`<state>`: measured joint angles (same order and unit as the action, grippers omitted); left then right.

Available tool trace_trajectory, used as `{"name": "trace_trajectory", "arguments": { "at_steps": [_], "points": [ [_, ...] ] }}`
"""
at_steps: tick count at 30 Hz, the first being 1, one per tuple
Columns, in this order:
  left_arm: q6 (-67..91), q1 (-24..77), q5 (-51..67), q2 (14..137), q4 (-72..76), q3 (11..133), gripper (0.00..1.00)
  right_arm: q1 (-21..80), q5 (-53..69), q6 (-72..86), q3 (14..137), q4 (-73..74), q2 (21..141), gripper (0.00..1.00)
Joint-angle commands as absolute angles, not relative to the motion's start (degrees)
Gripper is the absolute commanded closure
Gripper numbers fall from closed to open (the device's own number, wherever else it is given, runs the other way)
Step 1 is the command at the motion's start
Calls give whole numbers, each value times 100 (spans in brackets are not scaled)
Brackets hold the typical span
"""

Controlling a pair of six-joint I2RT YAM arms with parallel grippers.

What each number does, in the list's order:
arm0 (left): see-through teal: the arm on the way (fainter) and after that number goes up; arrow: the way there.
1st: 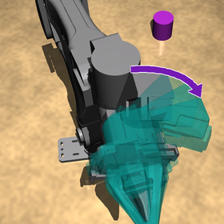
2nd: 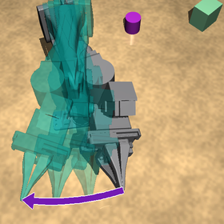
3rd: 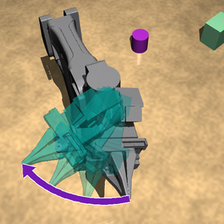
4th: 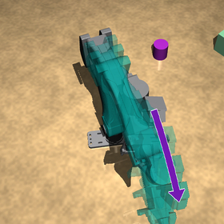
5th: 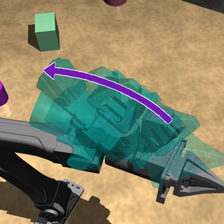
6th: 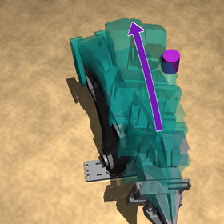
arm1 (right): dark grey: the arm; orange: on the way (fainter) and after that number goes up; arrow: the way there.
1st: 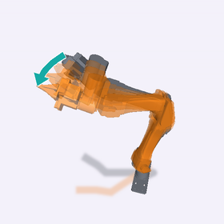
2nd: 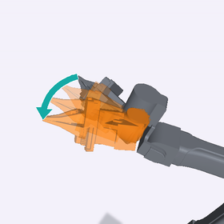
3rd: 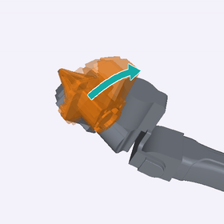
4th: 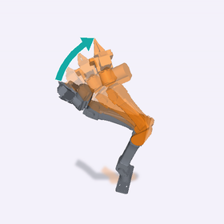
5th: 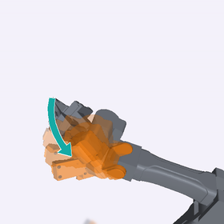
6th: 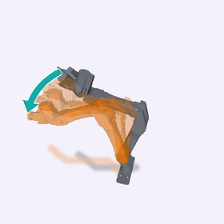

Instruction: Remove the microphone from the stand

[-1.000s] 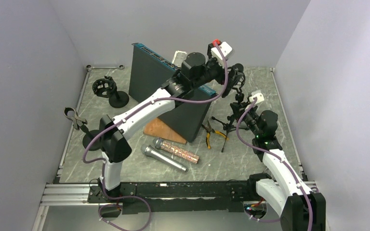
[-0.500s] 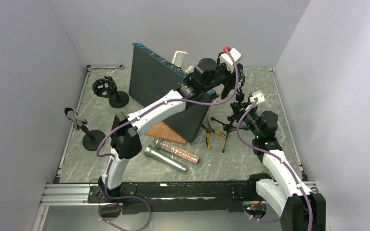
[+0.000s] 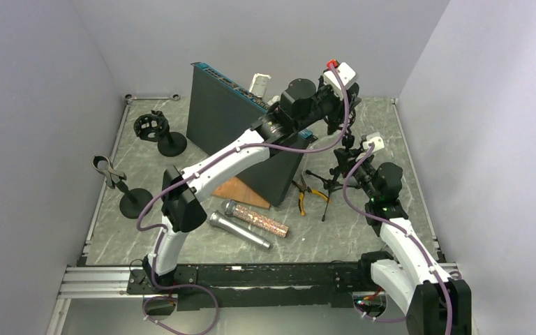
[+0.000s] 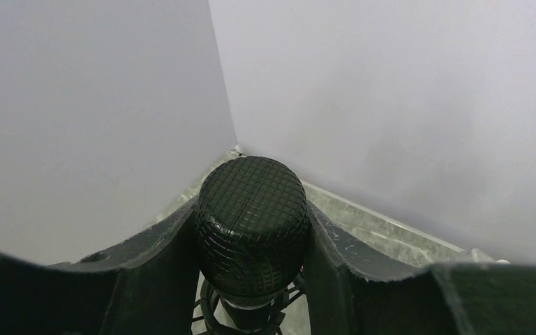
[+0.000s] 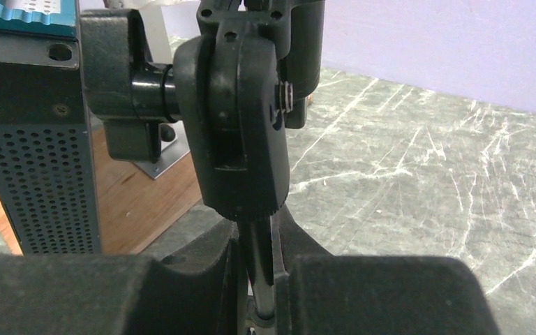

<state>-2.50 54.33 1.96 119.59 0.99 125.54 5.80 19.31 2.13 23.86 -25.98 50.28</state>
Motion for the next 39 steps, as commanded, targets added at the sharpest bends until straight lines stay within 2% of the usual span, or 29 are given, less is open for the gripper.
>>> {"name": "trace_trajectory", "arguments": {
  "at_steps": [1, 14, 24, 27, 35, 39],
  "points": [
    [-187, 5513, 426, 11504, 157, 12955, 100, 600, 1883, 771, 2209, -2585, 5111, 100],
    [255, 5520, 847, 11022, -315, 13990, 100, 606, 1848, 730, 2250, -2498, 5179, 100],
    [516, 5520, 779, 9977, -856, 13858, 100, 606, 1673, 712, 2250, -2414, 5174, 100],
    [479, 5520, 631, 9378, -1075, 13407, 100, 605, 1667, 712, 2266, -2404, 5226, 98],
    [806, 5180, -199, 7678, -2465, 11794, 100, 609, 1493, 720, 2287, -2311, 5187, 76],
    [1523, 4723, -85, 6672, -2956, 10313, 100, 616, 1502, 738, 2291, -2335, 5257, 70]
  ]
}}
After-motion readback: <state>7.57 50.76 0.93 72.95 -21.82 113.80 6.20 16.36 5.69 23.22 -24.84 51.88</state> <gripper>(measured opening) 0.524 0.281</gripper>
